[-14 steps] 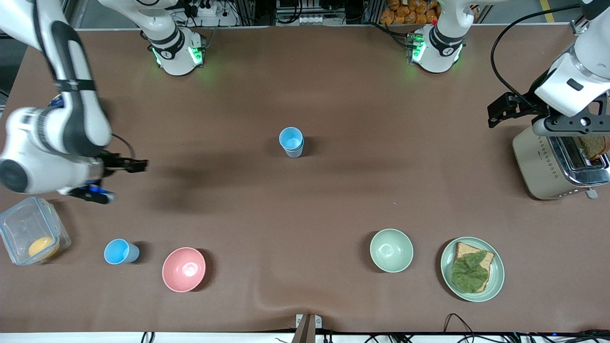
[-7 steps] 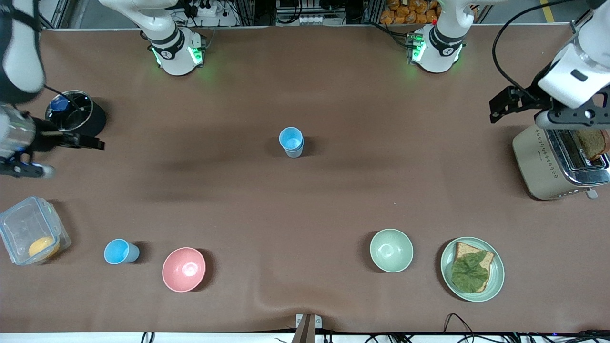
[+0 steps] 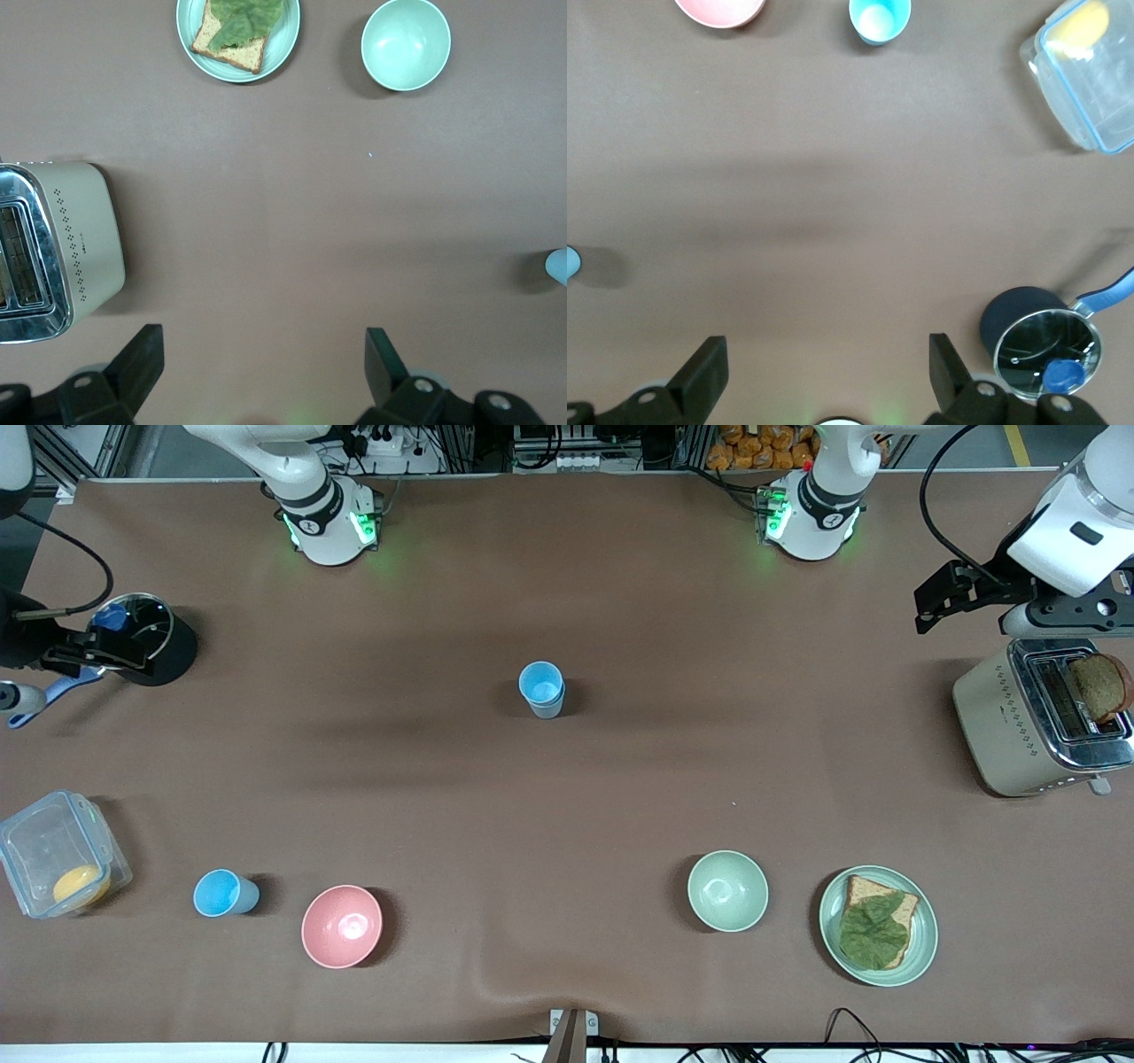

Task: Stack blue cups with both arms

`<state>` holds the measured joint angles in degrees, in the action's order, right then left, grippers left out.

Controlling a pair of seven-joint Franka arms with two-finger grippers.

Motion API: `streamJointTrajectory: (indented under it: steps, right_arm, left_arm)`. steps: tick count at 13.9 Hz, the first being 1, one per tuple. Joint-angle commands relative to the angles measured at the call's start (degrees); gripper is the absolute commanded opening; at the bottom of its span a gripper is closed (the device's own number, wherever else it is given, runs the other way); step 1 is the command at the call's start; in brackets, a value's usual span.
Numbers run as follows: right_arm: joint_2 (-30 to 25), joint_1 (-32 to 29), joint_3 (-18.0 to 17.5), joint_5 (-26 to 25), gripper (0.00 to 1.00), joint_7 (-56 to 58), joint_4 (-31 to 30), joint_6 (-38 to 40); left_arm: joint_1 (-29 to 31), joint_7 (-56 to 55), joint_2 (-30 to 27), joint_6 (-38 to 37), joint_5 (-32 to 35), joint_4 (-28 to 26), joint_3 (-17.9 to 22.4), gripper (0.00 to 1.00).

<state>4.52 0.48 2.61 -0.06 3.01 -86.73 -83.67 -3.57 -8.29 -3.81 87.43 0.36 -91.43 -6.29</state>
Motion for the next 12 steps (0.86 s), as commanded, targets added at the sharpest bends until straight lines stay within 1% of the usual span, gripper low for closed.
streamJointTrajectory:
  steps: [1,5,9,12]
  right_arm:
    - [0.8,-1.5,-2.0,-1.6,1.0,0.0,4.0,3.1]
    - [0.8,-1.5,-2.1,-1.6,1.0,-0.1,6.3,5.8]
    - [0.7,-1.6,-2.4,-1.5,1.0,-1.2,7.1,7.0]
    - [0.8,-1.7,-2.5,-1.2,1.0,-1.2,7.9,6.5]
  left_arm:
    - [-0.8,-0.4,0.6,-0.8,-0.8,1.3,0.2,1.0]
    - [-0.2,-0.9,0.6,-0.8,-1.1,1.3,0.2,1.0]
    - [-0.1,-0.6,0.6,-0.9,-1.0,1.6,0.4,1.0]
    - [-0.3,-0.5,0.6,-1.0,-0.5,2.0,0.4,1.0]
